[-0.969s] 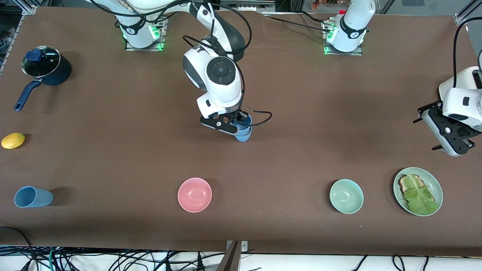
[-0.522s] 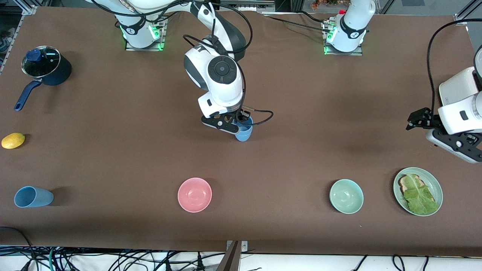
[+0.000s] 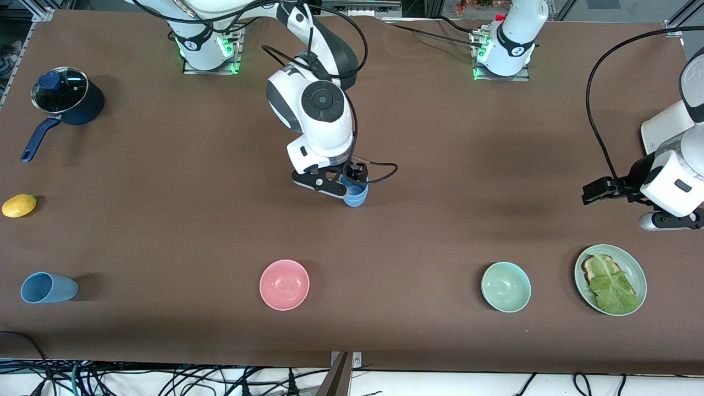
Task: Stack blue cups with both arms
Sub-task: 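Open the right gripper and lift it away from the stacked cups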
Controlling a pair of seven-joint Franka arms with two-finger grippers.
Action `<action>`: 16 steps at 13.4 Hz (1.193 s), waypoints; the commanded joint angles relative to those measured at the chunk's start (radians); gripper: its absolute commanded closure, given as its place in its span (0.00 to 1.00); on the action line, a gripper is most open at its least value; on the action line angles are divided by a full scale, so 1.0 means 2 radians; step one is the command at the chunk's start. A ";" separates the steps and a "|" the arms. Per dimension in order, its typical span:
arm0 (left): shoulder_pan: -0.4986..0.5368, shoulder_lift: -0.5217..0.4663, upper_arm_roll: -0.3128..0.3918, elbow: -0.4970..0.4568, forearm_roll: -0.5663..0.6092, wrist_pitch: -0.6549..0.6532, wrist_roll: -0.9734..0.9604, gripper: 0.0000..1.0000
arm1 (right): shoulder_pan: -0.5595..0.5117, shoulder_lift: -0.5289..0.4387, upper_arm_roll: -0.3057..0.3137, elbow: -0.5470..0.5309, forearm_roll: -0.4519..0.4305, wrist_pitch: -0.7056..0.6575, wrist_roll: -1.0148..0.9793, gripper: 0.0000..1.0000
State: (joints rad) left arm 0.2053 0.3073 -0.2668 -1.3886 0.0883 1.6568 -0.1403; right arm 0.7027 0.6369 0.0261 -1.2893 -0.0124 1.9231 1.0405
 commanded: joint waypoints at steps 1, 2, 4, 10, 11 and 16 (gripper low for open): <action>-0.032 -0.016 0.027 0.004 -0.011 -0.008 -0.013 0.03 | -0.024 -0.019 -0.002 0.013 -0.006 -0.054 -0.068 0.00; -0.047 -0.025 0.041 -0.002 -0.012 -0.008 -0.022 0.03 | -0.034 -0.026 -0.002 0.013 -0.004 -0.070 -0.099 0.00; -0.057 -0.044 0.047 -0.019 -0.019 -0.008 -0.044 0.03 | -0.049 -0.044 -0.004 0.012 -0.005 -0.095 -0.137 0.00; -0.095 -0.113 0.087 -0.116 -0.035 0.038 -0.059 0.03 | -0.093 -0.094 -0.040 -0.007 0.002 -0.142 -0.266 0.00; -0.096 -0.121 0.087 -0.123 -0.035 0.038 -0.066 0.03 | -0.113 -0.122 -0.038 -0.044 0.004 -0.137 -0.279 0.00; -0.104 -0.141 0.087 -0.144 -0.041 0.046 -0.067 0.02 | -0.267 -0.232 0.023 -0.172 0.003 -0.092 -0.370 0.00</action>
State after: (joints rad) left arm 0.0086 0.0673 -0.1107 -1.6306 0.0337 1.7250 -0.2773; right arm 0.2926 0.3135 -0.0159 -1.4753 -0.0127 1.6755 0.3615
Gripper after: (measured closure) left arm 0.026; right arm 0.000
